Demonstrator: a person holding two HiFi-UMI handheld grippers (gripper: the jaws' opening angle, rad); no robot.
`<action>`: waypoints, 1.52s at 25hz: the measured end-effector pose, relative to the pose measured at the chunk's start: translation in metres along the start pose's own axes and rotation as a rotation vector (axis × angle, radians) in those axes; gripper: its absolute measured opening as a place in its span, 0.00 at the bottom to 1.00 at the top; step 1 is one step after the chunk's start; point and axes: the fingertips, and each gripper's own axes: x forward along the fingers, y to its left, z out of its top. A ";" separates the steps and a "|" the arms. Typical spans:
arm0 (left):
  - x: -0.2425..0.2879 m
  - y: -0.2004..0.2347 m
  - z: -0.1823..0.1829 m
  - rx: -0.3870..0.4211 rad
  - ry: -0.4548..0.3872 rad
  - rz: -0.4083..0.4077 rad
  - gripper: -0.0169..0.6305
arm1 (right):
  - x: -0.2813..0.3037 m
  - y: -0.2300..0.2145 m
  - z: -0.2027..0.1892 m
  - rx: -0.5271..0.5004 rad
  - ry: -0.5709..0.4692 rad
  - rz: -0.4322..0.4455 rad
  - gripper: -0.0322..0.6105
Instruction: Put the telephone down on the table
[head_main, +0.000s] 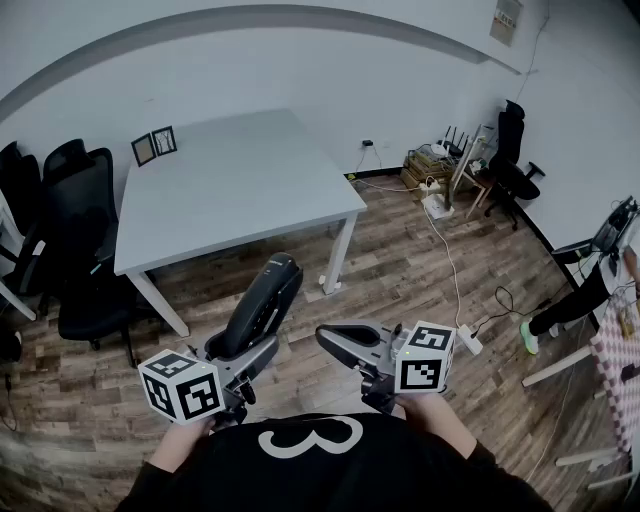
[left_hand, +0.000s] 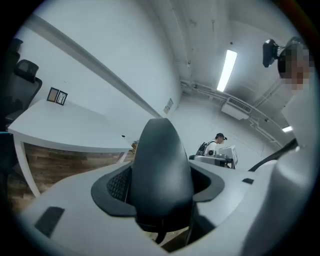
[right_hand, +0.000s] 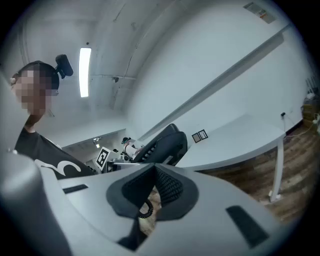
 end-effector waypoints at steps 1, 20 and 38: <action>0.000 -0.002 0.000 0.005 0.001 0.004 0.48 | -0.002 0.001 -0.001 -0.004 0.003 0.003 0.06; 0.006 -0.039 -0.013 0.054 -0.012 0.068 0.48 | -0.040 0.013 -0.011 -0.049 0.024 0.065 0.06; 0.028 -0.060 -0.050 0.016 0.047 0.120 0.48 | -0.077 -0.005 -0.026 0.026 -0.029 0.104 0.06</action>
